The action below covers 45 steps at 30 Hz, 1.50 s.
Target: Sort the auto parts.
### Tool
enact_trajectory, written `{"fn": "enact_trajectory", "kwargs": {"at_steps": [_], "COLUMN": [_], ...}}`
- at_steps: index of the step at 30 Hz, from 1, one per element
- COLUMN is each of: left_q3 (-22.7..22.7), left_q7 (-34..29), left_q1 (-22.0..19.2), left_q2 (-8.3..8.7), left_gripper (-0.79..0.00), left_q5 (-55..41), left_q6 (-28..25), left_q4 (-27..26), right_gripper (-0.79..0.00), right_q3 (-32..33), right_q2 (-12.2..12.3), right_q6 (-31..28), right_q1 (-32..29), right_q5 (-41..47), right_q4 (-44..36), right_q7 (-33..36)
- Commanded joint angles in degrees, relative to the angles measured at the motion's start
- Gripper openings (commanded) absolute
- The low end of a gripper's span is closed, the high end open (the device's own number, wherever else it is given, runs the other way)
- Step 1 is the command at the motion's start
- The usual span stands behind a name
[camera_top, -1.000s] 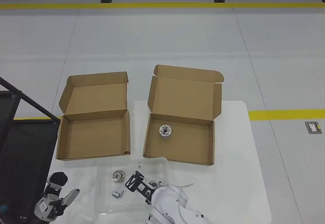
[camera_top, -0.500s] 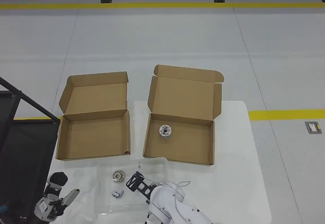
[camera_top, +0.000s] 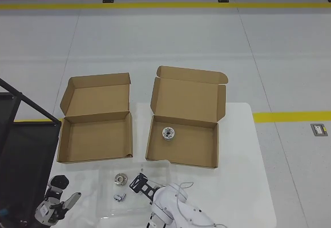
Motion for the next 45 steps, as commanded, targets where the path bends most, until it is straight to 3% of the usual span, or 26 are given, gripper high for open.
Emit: {"fn": "enact_trajectory", "kwargs": {"at_steps": [1, 7, 13, 24, 30, 36, 45], "left_q3": [0.0, 0.0, 0.0, 0.0, 0.0, 0.0, 0.0], "left_q7": [0.0, 0.0, 0.0, 0.0, 0.0, 0.0, 0.0], "left_q1": [0.0, 0.0, 0.0, 0.0, 0.0, 0.0, 0.0], "left_q2": [0.0, 0.0, 0.0, 0.0, 0.0, 0.0, 0.0], "left_gripper": [0.0, 0.0, 0.0, 0.0, 0.0, 0.0, 0.0], "left_q5": [0.0, 0.0, 0.0, 0.0, 0.0, 0.0, 0.0], "left_q6": [0.0, 0.0, 0.0, 0.0, 0.0, 0.0, 0.0], "left_q4": [0.0, 0.0, 0.0, 0.0, 0.0, 0.0, 0.0], "right_gripper": [-0.785, -0.785, -0.785, -0.785, -0.785, -0.785, -0.785], "right_q3": [-0.01, 1.44, 7.12, 7.71, 16.28, 22.23, 23.09], "right_q2": [0.14, 2.13, 5.3, 5.45, 4.49, 3.53, 2.25], "right_q6": [0.44, -2.03, -5.34, -5.4, 3.78, 7.94, 15.26], "right_q1": [-0.92, -8.32, -19.56, -20.17, -13.93, -2.16, 11.59], "right_q5": [-1.25, -7.78, -15.57, -15.51, -4.43, 3.81, 3.53], "right_q4": [-2.36, -18.45, -35.59, -35.95, -30.73, -15.56, 8.33], "right_q7": [-0.89, -6.37, -19.44, -20.36, -22.86, -20.38, -18.16]}}
